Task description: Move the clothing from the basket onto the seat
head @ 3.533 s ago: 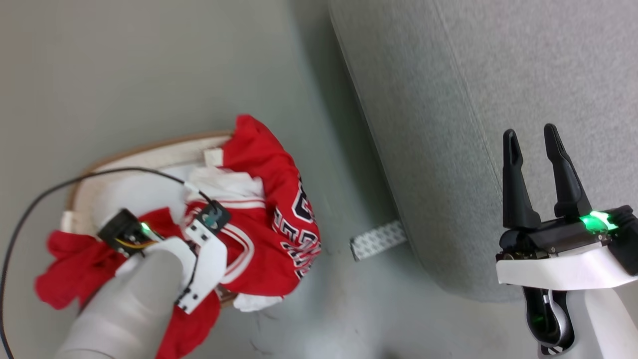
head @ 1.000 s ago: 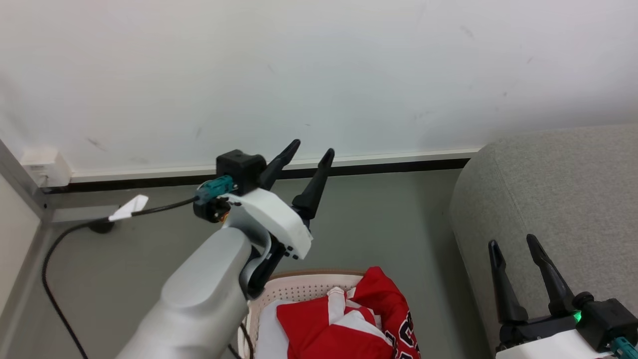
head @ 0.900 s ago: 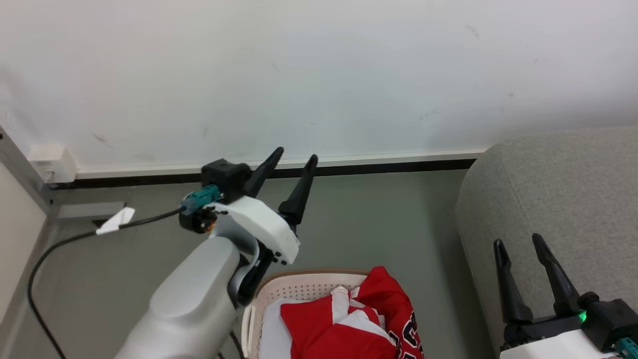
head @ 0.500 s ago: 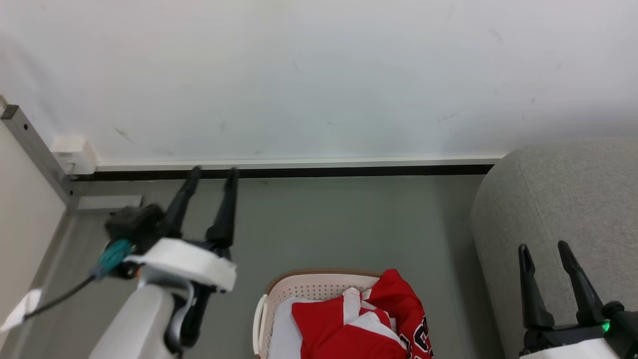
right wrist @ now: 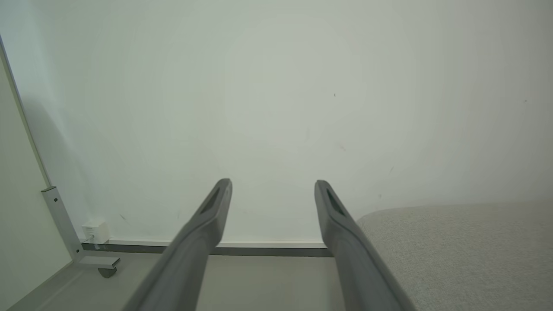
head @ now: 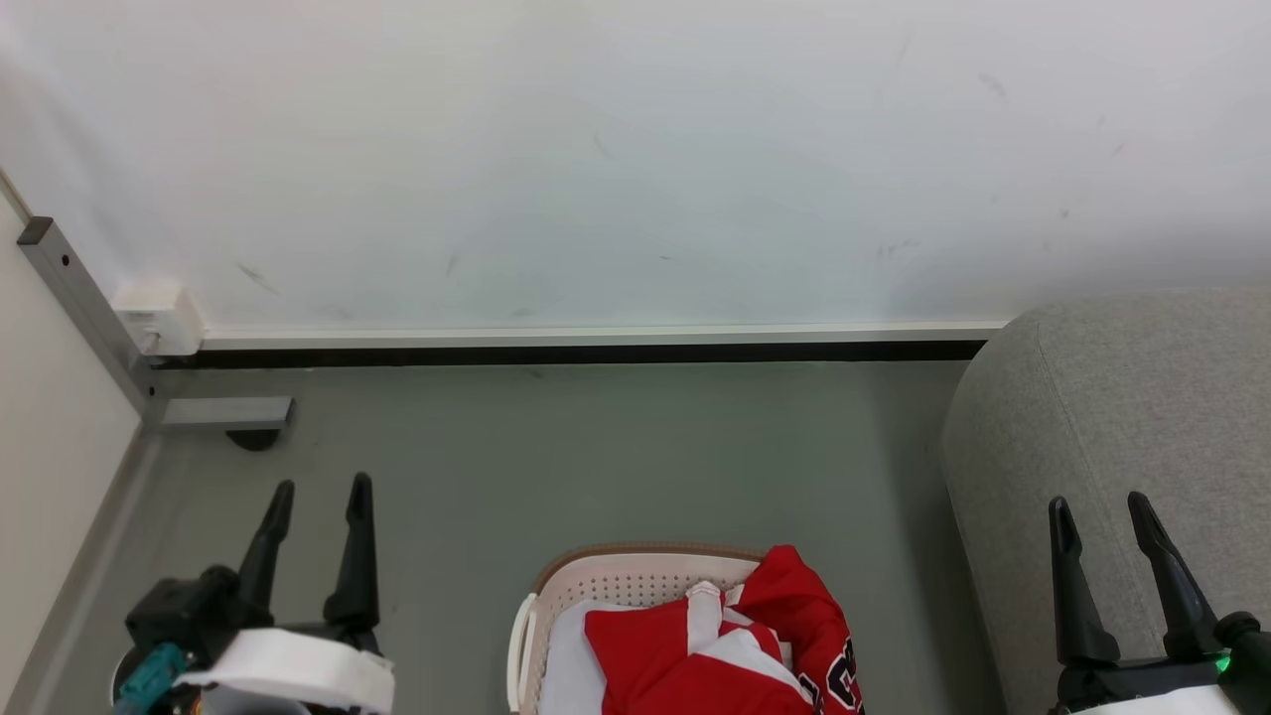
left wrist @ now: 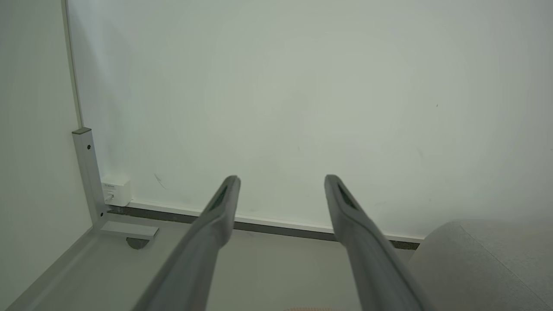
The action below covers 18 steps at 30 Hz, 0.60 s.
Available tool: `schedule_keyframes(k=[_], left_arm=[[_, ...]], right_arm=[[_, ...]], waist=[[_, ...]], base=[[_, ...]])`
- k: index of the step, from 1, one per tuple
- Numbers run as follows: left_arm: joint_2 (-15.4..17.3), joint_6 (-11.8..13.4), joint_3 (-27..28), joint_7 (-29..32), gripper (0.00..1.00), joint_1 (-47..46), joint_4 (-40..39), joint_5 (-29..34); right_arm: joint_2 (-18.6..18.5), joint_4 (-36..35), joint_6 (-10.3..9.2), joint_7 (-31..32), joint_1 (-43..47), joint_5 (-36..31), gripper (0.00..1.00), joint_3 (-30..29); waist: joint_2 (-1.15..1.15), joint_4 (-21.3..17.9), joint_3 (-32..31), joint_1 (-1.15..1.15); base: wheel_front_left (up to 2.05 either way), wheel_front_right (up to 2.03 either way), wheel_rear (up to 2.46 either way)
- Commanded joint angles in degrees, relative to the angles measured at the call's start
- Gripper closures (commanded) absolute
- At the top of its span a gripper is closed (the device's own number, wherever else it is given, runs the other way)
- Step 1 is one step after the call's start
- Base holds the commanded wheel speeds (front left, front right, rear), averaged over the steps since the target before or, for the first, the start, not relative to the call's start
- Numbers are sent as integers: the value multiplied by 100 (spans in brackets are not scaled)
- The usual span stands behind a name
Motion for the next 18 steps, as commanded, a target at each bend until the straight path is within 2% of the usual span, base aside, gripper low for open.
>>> schedule_keyframes(k=[1,8,18], left_arm=[[-23,-40,57,-1,0,119,-45,89],[-326,-280,334,-2,0,329,-9,534],[-584,-498,560,-3,0,302,166,737]], right_arm=[[-19,25,-12,-1,113,-4,0,-10],[-6,62,-12,-1,98,-5,0,33],[-32,53,-12,-1,14,-23,0,74]], waist=[[0,-4,-2,0],[0,-13,24,0],[0,-104,49,0]], base=[[0,0,0],[0,0,0],[0,0,0]])
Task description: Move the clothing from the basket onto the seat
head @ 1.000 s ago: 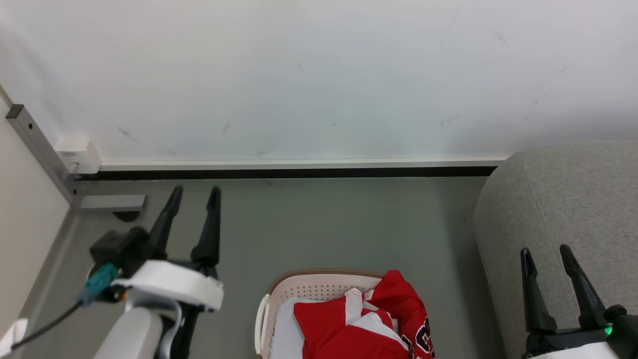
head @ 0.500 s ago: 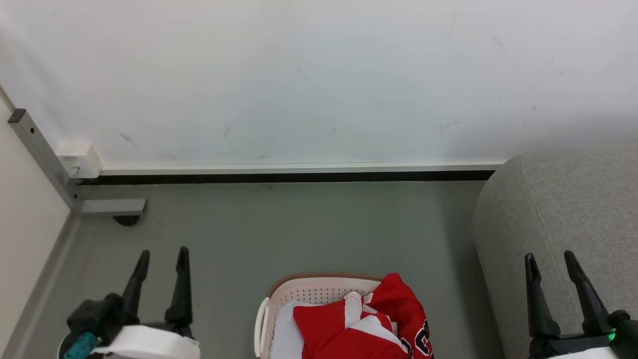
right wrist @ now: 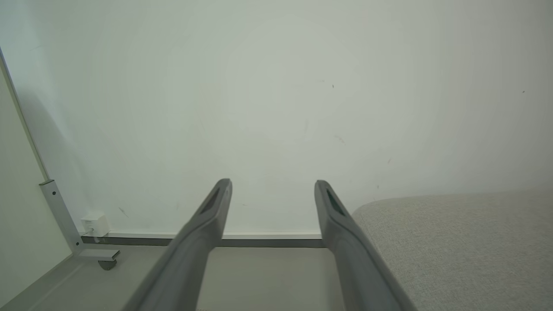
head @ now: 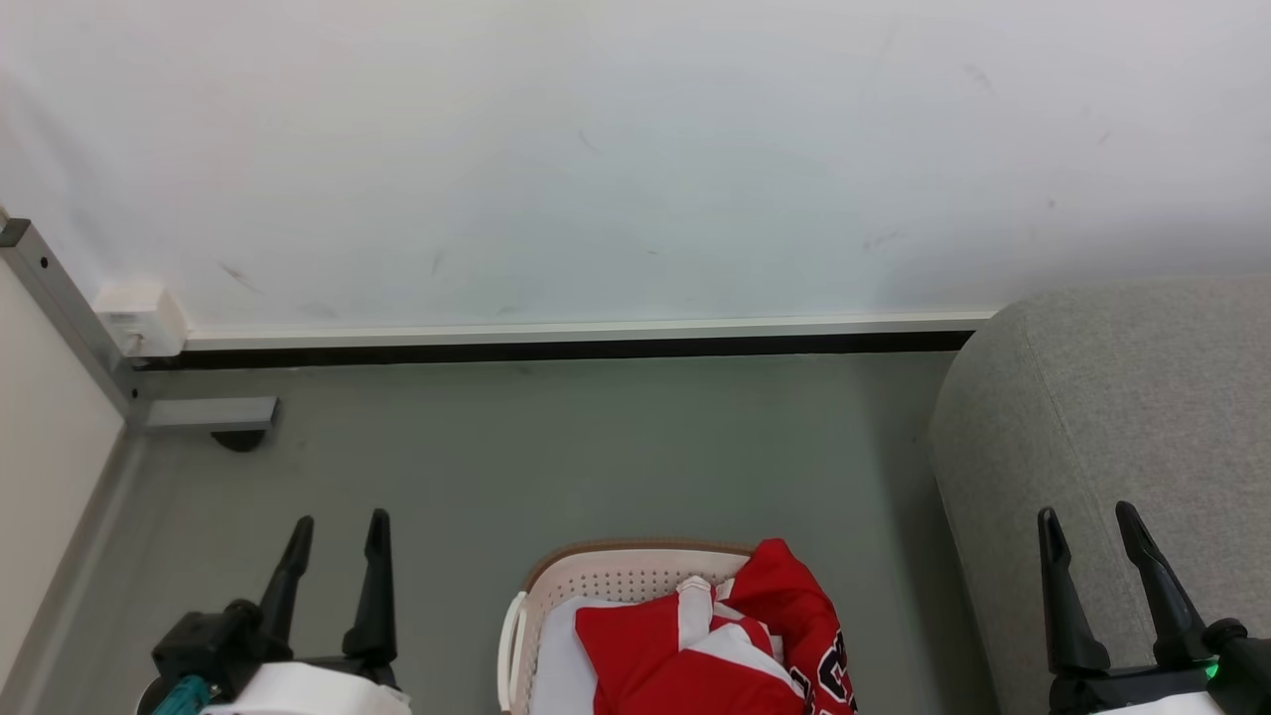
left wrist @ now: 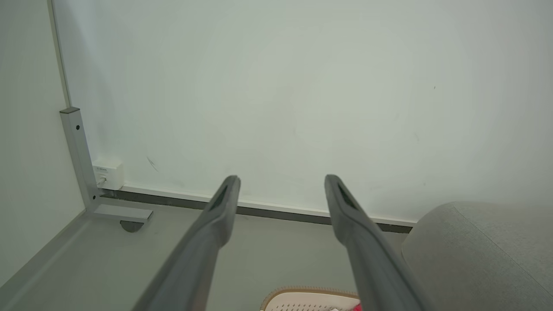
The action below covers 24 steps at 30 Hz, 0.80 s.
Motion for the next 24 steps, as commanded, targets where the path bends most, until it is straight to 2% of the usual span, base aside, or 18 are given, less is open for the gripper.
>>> schedule_keyframes(k=[1,12,17,24], left_arm=[[-9,-24,23,-2,0,11,40,57],[-125,-157,17,-3,0,-161,183,222],[-101,-207,-105,-2,0,-404,287,262],[152,-248,-611,58,0,-1227,713,242]], right_arm=[[-32,11,-11,-1,-51,-21,0,2],[-137,27,-11,-1,-177,-17,0,132],[-167,-52,-11,-1,-390,-75,0,105],[-43,-445,-11,-1,-837,-6,0,108]], waist=[[0,-13,5,0],[0,-232,208,0],[0,-453,622,0],[0,-774,1524,0]], base=[[0,0,0],[0,0,0],[0,0,0],[0,0,0]])
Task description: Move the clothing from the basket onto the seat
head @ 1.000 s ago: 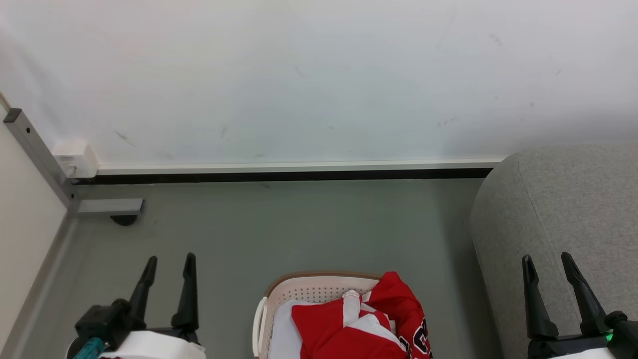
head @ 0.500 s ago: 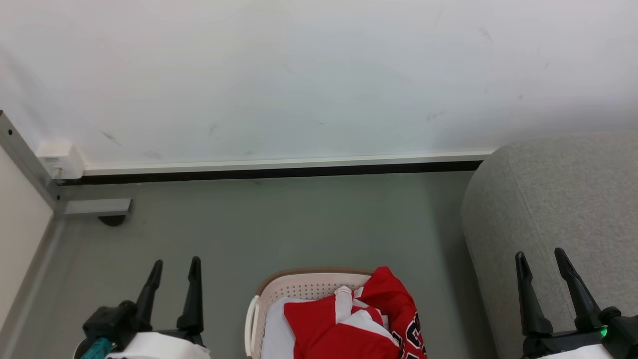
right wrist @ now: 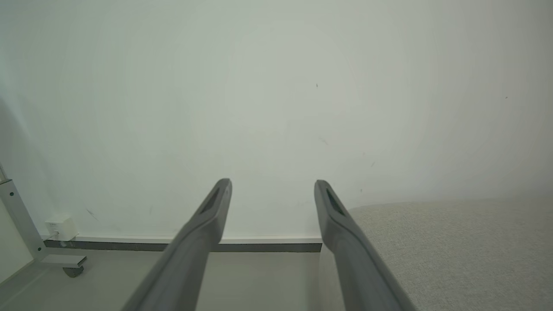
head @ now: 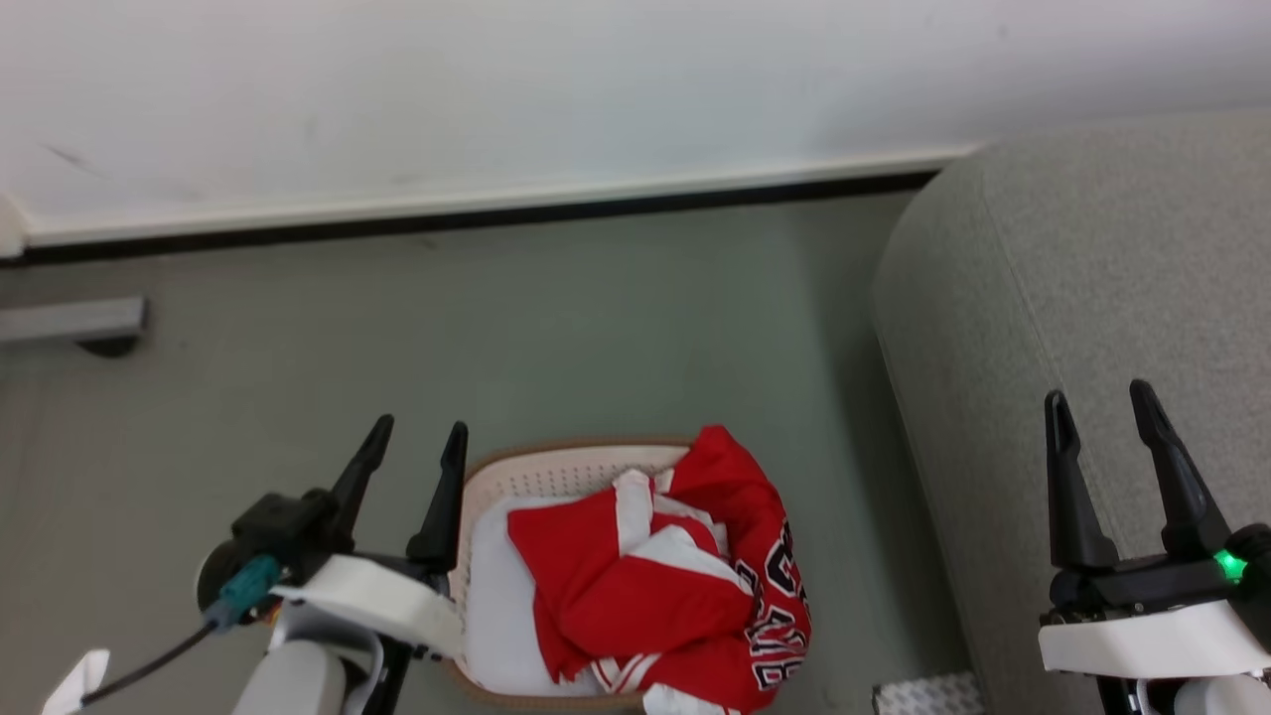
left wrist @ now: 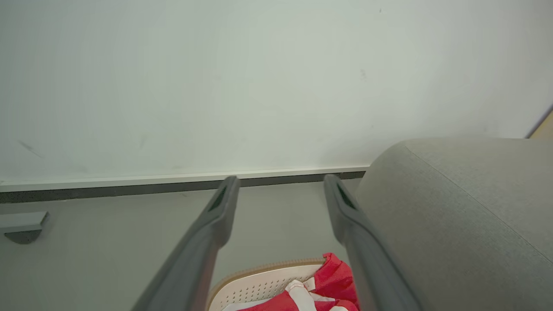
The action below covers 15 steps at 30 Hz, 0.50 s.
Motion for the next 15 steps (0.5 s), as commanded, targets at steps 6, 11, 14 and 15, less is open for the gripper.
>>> schedule_keyframes(k=[6,11,14,15], left_arm=[[315,-5,-648,588,0,-774,587,-230],[487,-5,-1214,894,0,-1265,998,-499],[602,-4,-1631,1128,0,-1599,1343,-695],[652,-5,-1797,1201,0,-1713,1451,-746]], right_arm=[[170,-255,-12,-1,-385,31,0,-86],[247,-475,-12,-1,-587,132,0,-203],[301,-644,-12,-1,-715,171,0,-212],[305,-685,-12,-1,-751,173,0,-207]], waist=[[0,-450,988,0],[0,-608,1378,0],[0,-728,1655,0],[0,-774,1744,0]], base=[[0,0,0],[0,0,0],[0,0,0],[0,0,0]])
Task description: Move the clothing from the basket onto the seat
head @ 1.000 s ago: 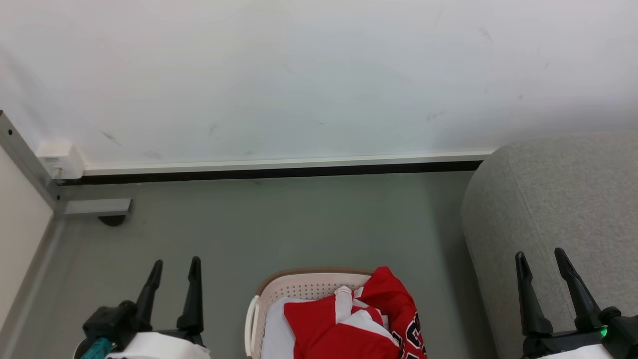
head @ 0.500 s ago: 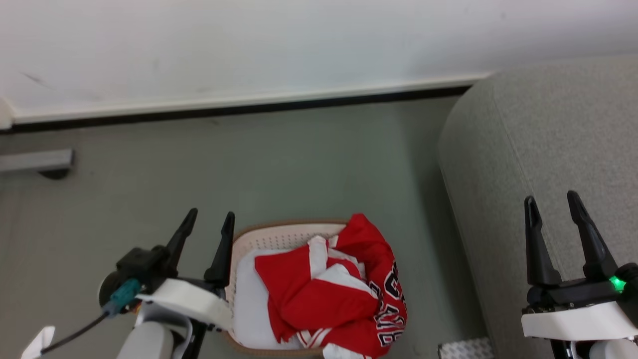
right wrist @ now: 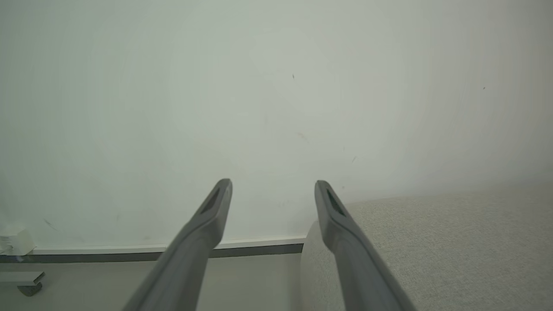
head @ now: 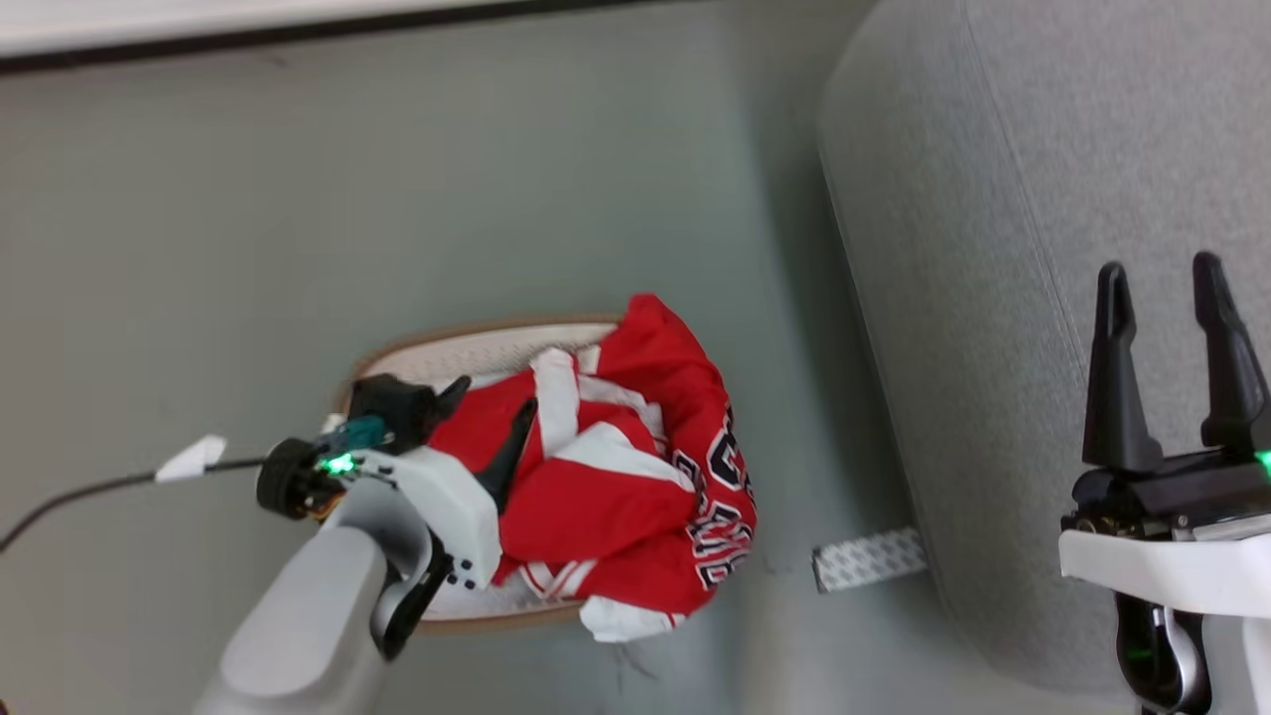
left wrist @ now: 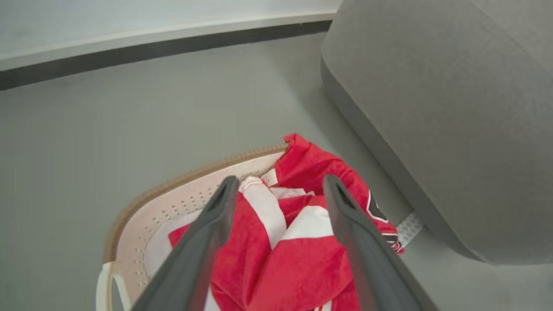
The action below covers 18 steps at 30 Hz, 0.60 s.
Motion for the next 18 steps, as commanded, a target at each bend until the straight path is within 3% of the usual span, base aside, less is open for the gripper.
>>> schedule_keyframes(k=[1,18], left_arm=[[59,10,-19,-10,0,-91,15,-80],[500,9,-1965,685,0,-1627,1796,-1095]], right_arm=[[12,-33,-12,-1,-72,47,0,-14],[34,-198,-12,-1,-461,601,0,242]], waist=[[-1,-226,301,-1],[-1,-945,1510,-1]], base=[[0,0,0],[0,0,0]])
